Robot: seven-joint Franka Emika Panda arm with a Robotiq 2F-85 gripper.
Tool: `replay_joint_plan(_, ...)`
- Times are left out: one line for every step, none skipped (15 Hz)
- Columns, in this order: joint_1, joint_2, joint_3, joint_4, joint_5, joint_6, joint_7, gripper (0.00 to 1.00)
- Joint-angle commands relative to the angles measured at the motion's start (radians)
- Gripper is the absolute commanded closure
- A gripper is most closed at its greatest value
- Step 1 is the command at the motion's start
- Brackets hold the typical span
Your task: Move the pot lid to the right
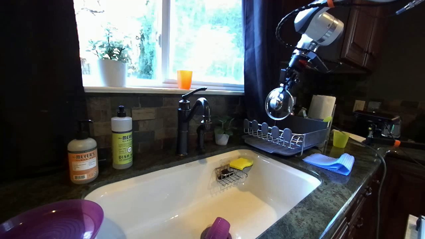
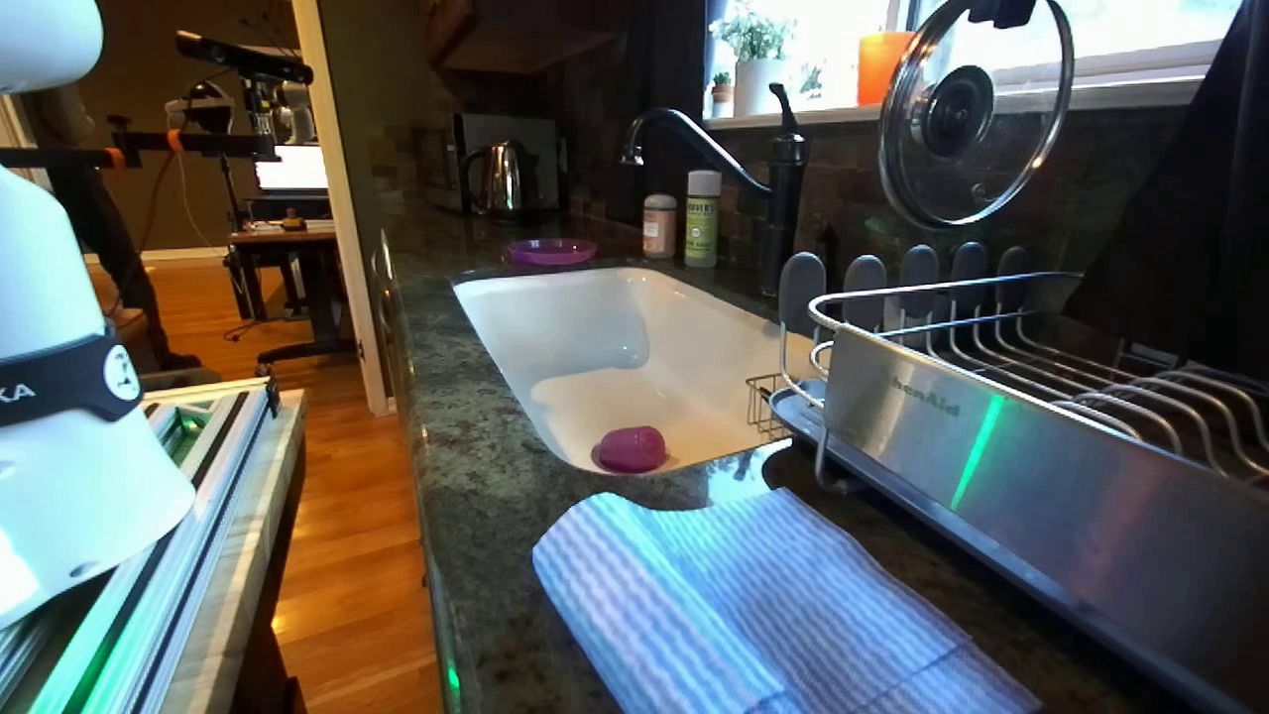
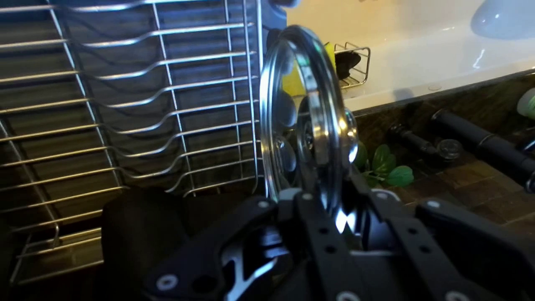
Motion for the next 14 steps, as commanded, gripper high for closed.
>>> replay_joint_plan(-0.046, -0.057, -0.042, -0.005, 0.009, -0.205, -0.128, 0.95)
replay_joint_plan(-0.063, -0.058, -0.055, 0.008, 0.005, -0.295, -0.184, 0.95)
replay_joint_plan(-0.076, -0.055, -0.071, 0.021, -0.012, -0.374, -0.225, 0.95)
replay_joint_plan(-0.083, -0.045, -0.091, 0.044, -0.029, -0.463, -0.251, 0.95)
replay_joint_plan(-0.091, -0.034, -0.103, 0.063, -0.053, -0.531, -0.273, 0.95)
replay_joint_plan(-0.096, -0.025, -0.112, 0.081, -0.076, -0.58, -0.287, 0.95)
replay_joint_plan(-0.101, -0.015, -0.119, 0.094, -0.093, -0.617, -0.305, 0.95)
replay_joint_plan(-0.104, -0.007, -0.123, 0.108, -0.108, -0.641, -0.316, 0.95)
replay_joint_plan(-0.103, -0.001, -0.123, 0.122, -0.12, -0.649, -0.312, 0.95)
replay_joint_plan(-0.101, 0.003, -0.122, 0.129, -0.131, -0.635, -0.301, 0.95)
replay_joint_plan(-0.097, 0.006, -0.118, 0.135, -0.143, -0.619, -0.295, 0.95)
replay_joint_plan(-0.095, 0.007, -0.116, 0.136, -0.146, -0.576, -0.256, 0.95)
replay_joint_plan(-0.094, 0.007, -0.116, 0.134, -0.133, -0.524, -0.194, 0.95)
replay_joint_plan(-0.096, 0.009, -0.117, 0.134, -0.112, -0.475, -0.142, 0.95)
